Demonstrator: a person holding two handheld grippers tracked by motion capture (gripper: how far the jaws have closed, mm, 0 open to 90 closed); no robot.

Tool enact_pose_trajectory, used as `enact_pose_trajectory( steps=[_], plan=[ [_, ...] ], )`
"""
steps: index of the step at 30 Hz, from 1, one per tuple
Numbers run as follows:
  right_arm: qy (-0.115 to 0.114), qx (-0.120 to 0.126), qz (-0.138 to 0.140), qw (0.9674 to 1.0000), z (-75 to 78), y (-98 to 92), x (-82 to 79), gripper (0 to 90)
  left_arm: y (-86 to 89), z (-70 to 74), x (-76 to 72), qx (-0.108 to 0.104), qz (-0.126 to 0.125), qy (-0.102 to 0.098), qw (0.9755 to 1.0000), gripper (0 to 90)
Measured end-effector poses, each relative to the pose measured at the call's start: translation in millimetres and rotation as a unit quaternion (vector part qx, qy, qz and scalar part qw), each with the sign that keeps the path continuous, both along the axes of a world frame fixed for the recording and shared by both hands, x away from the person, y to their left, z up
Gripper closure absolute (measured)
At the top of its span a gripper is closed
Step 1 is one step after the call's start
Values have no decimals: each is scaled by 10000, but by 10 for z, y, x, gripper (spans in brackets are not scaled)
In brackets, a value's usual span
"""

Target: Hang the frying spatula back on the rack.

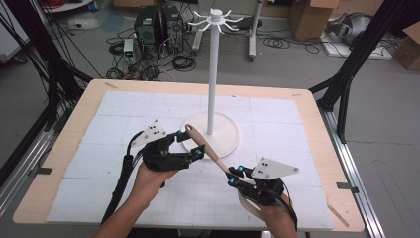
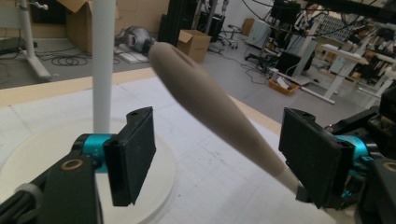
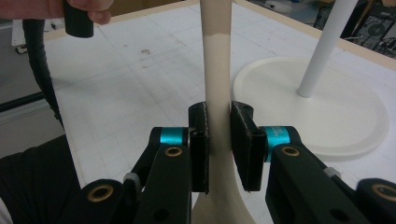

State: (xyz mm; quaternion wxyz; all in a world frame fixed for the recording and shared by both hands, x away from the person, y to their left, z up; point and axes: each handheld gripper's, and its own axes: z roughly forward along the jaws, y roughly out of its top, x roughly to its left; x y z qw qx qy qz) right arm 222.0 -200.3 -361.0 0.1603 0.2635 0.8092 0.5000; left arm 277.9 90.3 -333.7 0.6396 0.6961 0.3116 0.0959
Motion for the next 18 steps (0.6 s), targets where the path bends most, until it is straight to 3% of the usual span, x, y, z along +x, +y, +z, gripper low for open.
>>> enact_pose_trajectory(
  steps=[8, 18],
  plan=[
    [-105, -34, 1, 9999, 5, 48, -18, 775, -68, 50, 23, -231, 78, 164, 9996, 422],
    [-232, 55, -168, 9996, 25, 73, -37, 774, -128, 56, 8, -268, 57, 178, 9995, 516]
  ],
)
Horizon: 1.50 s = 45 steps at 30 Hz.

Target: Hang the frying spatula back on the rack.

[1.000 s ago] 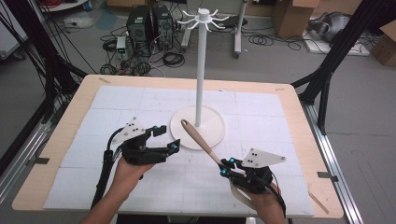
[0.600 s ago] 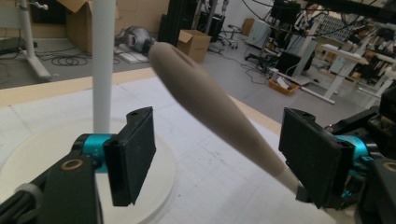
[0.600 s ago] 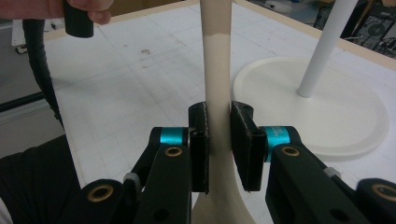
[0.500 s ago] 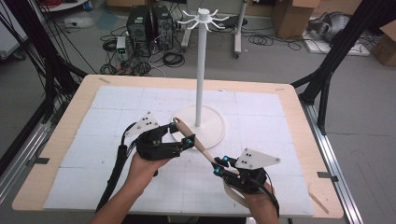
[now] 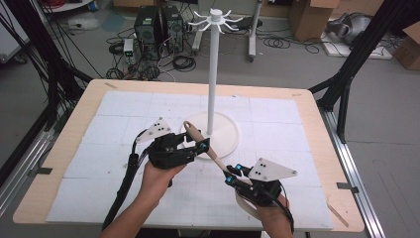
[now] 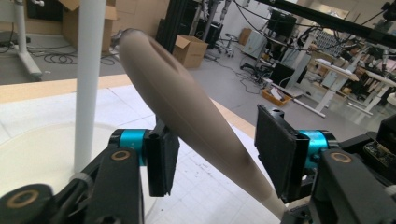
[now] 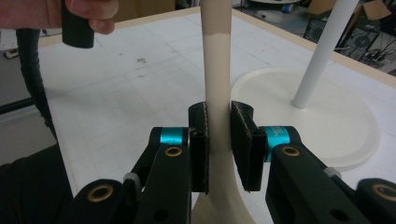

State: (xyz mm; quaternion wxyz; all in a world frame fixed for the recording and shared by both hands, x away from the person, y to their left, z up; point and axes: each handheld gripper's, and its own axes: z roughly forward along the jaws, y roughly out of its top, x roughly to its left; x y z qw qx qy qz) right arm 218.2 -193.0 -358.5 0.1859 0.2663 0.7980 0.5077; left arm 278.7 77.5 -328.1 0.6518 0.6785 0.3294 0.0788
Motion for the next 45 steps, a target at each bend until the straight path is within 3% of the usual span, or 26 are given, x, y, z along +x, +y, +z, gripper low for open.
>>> enact_pose_trajectory(
  steps=[5, 15, 23, 29, 35, 37, 42, 43, 45],
  plan=[
    [-4, 16, -29, 10000, 0, 13, -3, 774, 2, 19, -4, -50, 40, -6, 10000, 590],
    [3, 66, 0, 10000, -12, 46, -9, 773, -2, 90, -43, -395, -146, 47, 9991, 667],
    [2, 211, 99, 9997, 11, 77, -2, 772, -89, 253, -127, -440, -465, -149, 9978, 721],
    [-8, 436, 217, 9988, 52, 87, -11, 772, -131, 384, -194, -402, -640, -463, 9961, 726],
    [-8, 600, 347, 9976, 82, 89, -16, 741, -120, 438, -213, -370, -777, -631, 9943, 728],
    [31, 869, 542, 9947, 102, 55, -3, 617, -113, 447, -218, -283, -825, -727, 9935, 729],
    [52, 989, 837, 9916, 118, -4, 28, 553, -90, 453, -212, -234, -1128, -815, 9900, 730],
    [101, 1015, 1021, 9895, 112, -18, 56, 527, -85, 457, -215, -193, -1275, -855, 9880, 731],
    [132, 1064, 1257, 9863, 103, -18, 89, 525, -81, 460, -215, -166, -1339, -888, 9869, 730]
  ],
)
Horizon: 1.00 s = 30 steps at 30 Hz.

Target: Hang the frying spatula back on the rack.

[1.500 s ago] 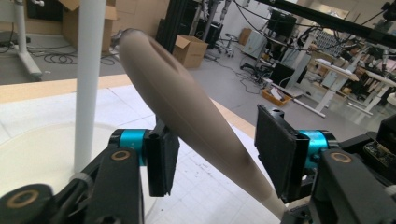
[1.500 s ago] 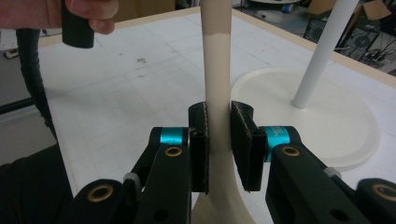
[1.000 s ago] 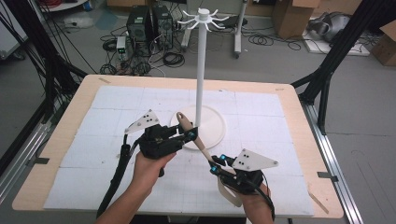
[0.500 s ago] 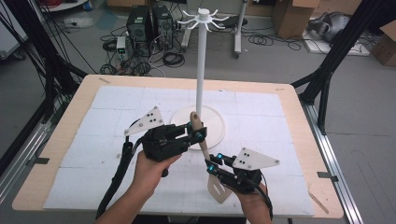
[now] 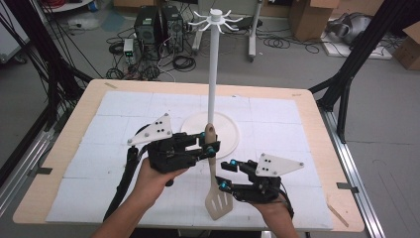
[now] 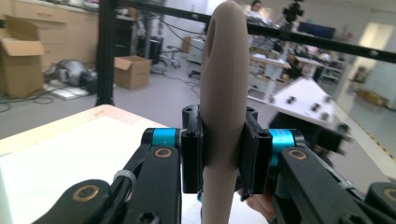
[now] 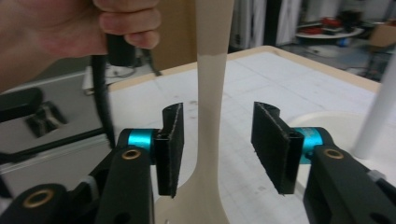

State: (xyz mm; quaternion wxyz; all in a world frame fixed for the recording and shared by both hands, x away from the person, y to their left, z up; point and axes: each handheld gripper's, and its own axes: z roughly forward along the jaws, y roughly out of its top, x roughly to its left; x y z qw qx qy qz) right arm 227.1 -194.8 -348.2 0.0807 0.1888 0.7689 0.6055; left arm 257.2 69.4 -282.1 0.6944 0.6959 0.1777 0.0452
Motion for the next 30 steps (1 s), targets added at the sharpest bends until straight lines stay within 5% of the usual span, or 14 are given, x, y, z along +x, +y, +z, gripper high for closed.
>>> enact_pose_trajectory(
  steps=[8, 14, 19, 25, 30],
  plan=[
    [106, 243, 932, 9953, 32, 64, 172, 513, 76, 37, -4, 71, -563, -193, 9982, 730],
    [152, 332, 1233, 9917, 34, 111, 255, 511, 95, 43, -21, 141, -846, -304, 9959, 730],
    [111, 461, 1663, 9849, 26, 172, 270, 555, 95, 40, -28, 97, -1083, -340, 9935, 730],
    [90, 649, 1909, 9794, 34, 182, 278, 624, 101, 43, -33, 78, -1242, -372, 9915, 730],
    [-14, 664, 1927, 9790, 41, 178, 264, 730, 114, 44, -21, 74, -1309, -375, 9907, 730]
  ],
)
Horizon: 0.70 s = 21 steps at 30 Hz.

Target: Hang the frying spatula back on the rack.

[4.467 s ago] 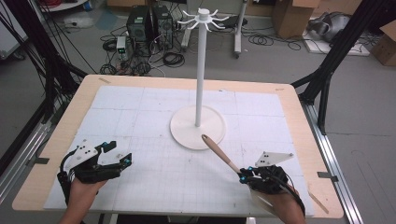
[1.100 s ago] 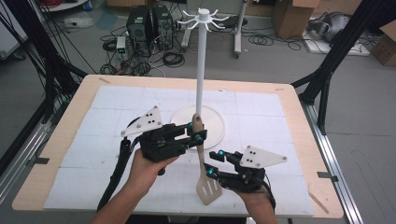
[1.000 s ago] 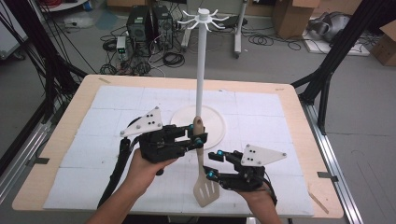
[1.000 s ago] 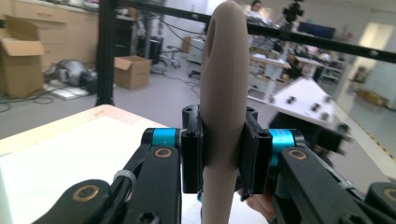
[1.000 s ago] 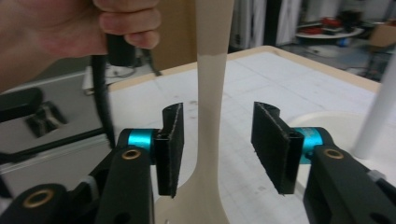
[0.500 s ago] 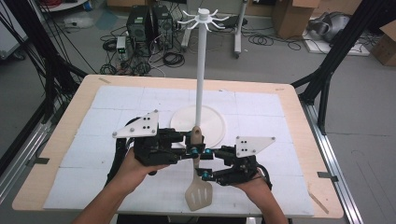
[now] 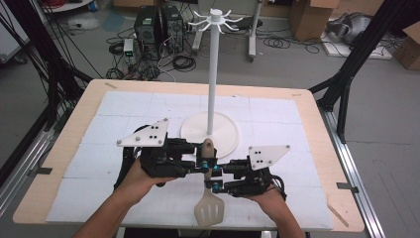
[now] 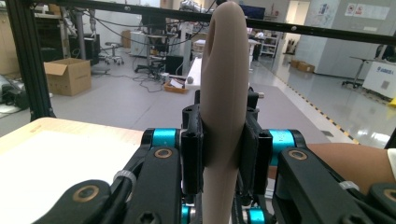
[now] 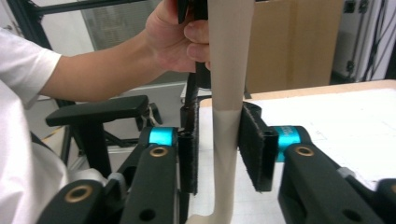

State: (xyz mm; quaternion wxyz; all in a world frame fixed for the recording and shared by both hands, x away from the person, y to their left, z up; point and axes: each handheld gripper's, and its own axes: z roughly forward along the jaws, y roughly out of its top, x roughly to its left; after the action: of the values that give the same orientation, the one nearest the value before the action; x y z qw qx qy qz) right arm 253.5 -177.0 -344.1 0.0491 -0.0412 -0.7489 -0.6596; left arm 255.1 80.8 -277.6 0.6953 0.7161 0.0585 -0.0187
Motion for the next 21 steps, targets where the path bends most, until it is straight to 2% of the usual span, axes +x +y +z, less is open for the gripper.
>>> enact_pose_trajectory(
  steps=[5, 7, 11, 12, 13, 14, 16, 17, 18, 19, 20, 21],
  plan=[
    [-32, 71, -112, 9999, -4, -6, -11, 768, 4, 5, -4, -60, 21, -21, 10000, 729],
    [40, 113, -158, 9998, -11, -11, -17, 772, 12, 8, 2, -78, 48, 4, 10000, 729],
    [91, 155, -287, 9994, -11, -12, -31, 776, 21, 8, 1, -68, 209, 15, 9998, 725],
    [86, 103, -387, 9992, -17, -16, -28, 776, 35, 8, 10, -60, 427, 83, 9990, 613],
    [86, 103, -387, 9992, -17, -16, -28, 776, 35, 8, 10, -60, 427, 83, 9990, 537],
    [157, 70, -499, 9986, -29, -24, -21, 777, 76, 5, 13, -100, 660, 93, 9977, 491],
    [195, 55, -559, 9982, -34, -28, -18, 777, 112, 3, 17, -117, 742, 85, 9971, 470],
    [240, 16, -698, 9973, -39, -39, -9, 777, 147, 0, 14, -160, 873, 117, 9960, 399],
    [240, 16, -698, 9973, -39, -39, -9, 777, 194, -5, 17, -138, 1001, 85, 9948, 399],
    [295, -37, -830, 9961, -43, -53, 5, 777, 298, -36, 17, -113, 1217, 32, 9925, 366],
    [282, -32, -899, 9955, -44, -57, 14, 777, 298, -36, 17, -113, 1217, 32, 9925, 348],
    [296, -9, -928, 9952, -44, -60, 19, 777, 354, -60, 13, -77, 1335, 35, 9910, 329]
  ],
)
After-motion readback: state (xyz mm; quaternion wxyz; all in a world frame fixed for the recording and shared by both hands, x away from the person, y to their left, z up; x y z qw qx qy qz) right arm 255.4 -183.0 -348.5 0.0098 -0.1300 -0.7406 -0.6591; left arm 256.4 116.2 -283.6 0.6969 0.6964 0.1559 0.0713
